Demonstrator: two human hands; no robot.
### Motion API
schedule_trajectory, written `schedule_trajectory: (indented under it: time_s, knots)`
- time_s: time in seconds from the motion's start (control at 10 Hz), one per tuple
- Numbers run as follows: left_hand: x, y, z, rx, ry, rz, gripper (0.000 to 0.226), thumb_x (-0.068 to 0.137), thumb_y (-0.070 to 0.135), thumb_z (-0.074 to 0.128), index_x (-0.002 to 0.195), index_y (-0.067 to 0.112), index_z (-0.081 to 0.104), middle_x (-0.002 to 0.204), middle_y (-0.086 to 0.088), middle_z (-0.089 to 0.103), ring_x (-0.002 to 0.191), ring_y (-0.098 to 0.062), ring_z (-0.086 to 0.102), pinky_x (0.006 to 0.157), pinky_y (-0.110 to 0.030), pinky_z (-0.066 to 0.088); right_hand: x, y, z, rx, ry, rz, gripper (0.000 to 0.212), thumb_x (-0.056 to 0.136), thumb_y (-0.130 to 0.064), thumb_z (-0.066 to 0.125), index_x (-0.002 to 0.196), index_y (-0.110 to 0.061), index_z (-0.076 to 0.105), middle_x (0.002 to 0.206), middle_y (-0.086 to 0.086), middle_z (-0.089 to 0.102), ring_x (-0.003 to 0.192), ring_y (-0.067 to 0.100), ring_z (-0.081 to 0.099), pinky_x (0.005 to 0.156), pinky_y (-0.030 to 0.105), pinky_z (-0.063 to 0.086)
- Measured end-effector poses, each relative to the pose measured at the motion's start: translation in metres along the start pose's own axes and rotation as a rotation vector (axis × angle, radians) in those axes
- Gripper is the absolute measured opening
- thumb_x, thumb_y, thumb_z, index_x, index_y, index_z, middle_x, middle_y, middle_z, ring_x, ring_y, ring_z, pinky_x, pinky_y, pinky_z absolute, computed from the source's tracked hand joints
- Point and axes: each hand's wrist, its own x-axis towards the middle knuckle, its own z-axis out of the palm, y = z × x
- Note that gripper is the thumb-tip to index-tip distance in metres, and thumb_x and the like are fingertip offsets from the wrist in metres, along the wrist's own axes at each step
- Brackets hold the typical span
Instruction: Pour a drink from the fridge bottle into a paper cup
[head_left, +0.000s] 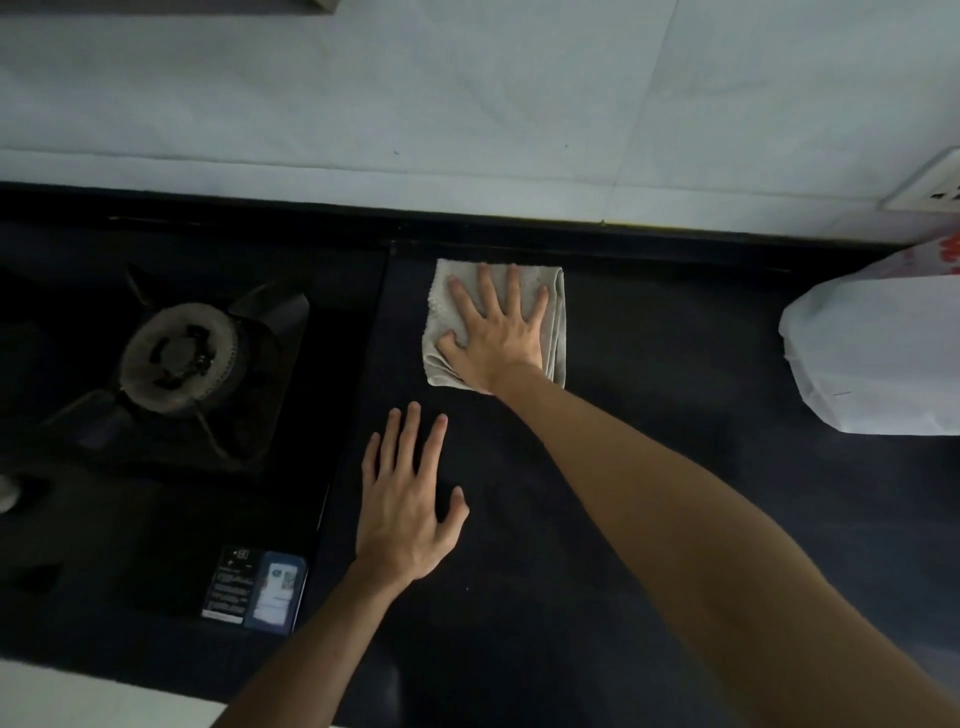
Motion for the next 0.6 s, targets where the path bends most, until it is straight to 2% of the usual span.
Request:
schedule_trajectory:
  time_s: [0.2, 0.4, 0.5, 0.6]
  knots:
    - [0.0, -0.002, 0.004, -0.02, 0.018, -0.002, 0.08, 0.085, 0.049, 0.041, 0.157, 0.02, 0.023, 0.167, -0.01, 0.011, 0.155, -0.027, 0.005, 0.123, -0.05, 0.015, 0.03, -0.015, -0.006, 0.008, -0.006, 0.023, 0.074, 0.092, -0.061, 0.017, 0.157, -0.033, 0.0, 0.166, 0.006, -0.008, 0.148, 0.04, -0.017, 0.11, 0.071, -0.011]
    - [0.003, -0.006, 0.004, -0.037, 0.009, 0.0, 0.078, 0.084, 0.049, 0.041, 0.156, 0.023, 0.024, 0.167, -0.007, 0.011, 0.155, -0.025, 0.005, 0.123, -0.05, 0.015, 0.028, -0.015, -0.005, -0.012, -0.018, -0.008, 0.073, 0.093, -0.06, 0.015, 0.157, -0.031, -0.003, 0.165, 0.007, -0.01, 0.148, 0.04, -0.019, 0.112, 0.07, -0.01]
    - [0.002, -0.005, 0.002, -0.045, 0.01, 0.009, 0.078, 0.084, 0.05, 0.04, 0.156, 0.024, 0.022, 0.167, -0.006, 0.01, 0.155, -0.025, 0.003, 0.124, -0.049, 0.014, 0.016, -0.01, -0.009, -0.006, -0.022, -0.063, 0.067, 0.098, -0.054, 0.017, 0.158, -0.027, 0.002, 0.166, 0.009, -0.006, 0.149, 0.038, -0.016, 0.115, 0.067, -0.007]
    - [0.002, -0.006, 0.001, -0.047, 0.011, 0.002, 0.078, 0.085, 0.051, 0.038, 0.156, 0.024, 0.022, 0.167, -0.007, 0.011, 0.155, -0.026, 0.005, 0.123, -0.049, 0.014, -0.004, -0.005, -0.017, 0.004, -0.004, -0.081, 0.059, 0.101, -0.044, 0.022, 0.156, -0.022, 0.017, 0.163, 0.012, 0.007, 0.15, 0.035, 0.0, 0.116, 0.066, 0.002]
